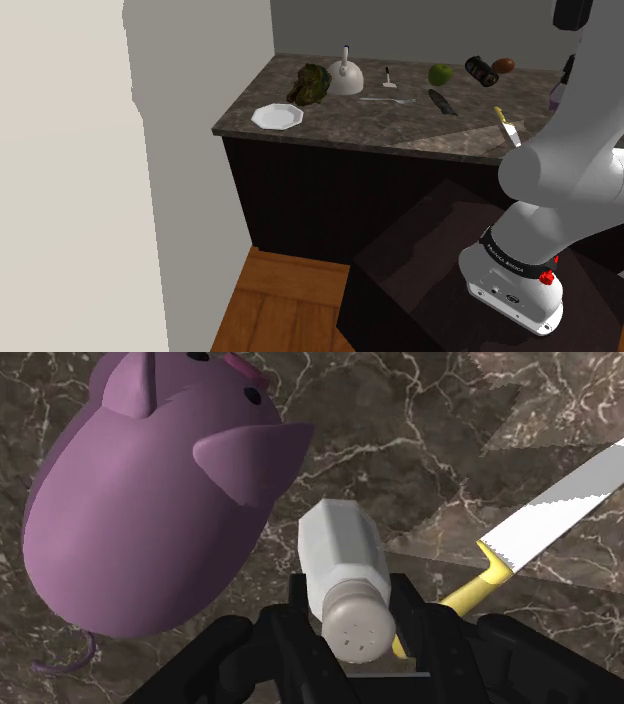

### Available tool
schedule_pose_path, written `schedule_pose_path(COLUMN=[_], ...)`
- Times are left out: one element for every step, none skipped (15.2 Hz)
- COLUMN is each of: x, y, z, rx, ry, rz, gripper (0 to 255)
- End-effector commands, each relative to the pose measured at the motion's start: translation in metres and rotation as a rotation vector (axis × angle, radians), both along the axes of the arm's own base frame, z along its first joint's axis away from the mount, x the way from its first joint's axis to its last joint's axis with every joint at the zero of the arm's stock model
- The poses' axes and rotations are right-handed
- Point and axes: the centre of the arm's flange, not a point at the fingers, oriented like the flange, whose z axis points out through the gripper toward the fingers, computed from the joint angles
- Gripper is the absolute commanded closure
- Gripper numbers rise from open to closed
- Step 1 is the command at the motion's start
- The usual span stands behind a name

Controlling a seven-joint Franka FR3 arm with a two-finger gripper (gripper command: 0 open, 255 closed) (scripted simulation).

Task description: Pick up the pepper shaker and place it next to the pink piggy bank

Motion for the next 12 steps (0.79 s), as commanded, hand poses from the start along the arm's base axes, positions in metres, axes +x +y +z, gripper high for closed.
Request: schedule_pose_path(x=[0.000, 0.000, 0.000, 0.000, 0.000, 0.000, 0.000, 0.000, 0.000, 0.000, 0.000, 0.000], y=[0.000, 0.000, 0.000, 0.000, 0.000, 0.000, 0.000, 0.000, 0.000, 0.000, 0.000, 0.000], z=[-0.011, -0.016, -0.022, -0.027, -0.032, -0.038, -0.043, -0.048, -0.053, -0.059, -0.064, -0.069], rx=[-0.001, -0.001, -0.001, -0.001, -0.001, -0.001, -0.001, -0.001, -0.001, -0.001, -0.001, -0.001], ry=[0.000, 0.000, 0.000, 0.000, 0.000, 0.000, 0.000, 0.000, 0.000, 0.000, 0.000, 0.000], rz=[0.000, 0.000, 0.000, 0.000, 0.000, 0.000, 0.000, 0.000, 0.000, 0.000, 0.000, 0.000], gripper=[255, 255, 255, 255, 255, 255, 255, 255, 255, 255, 255, 255])
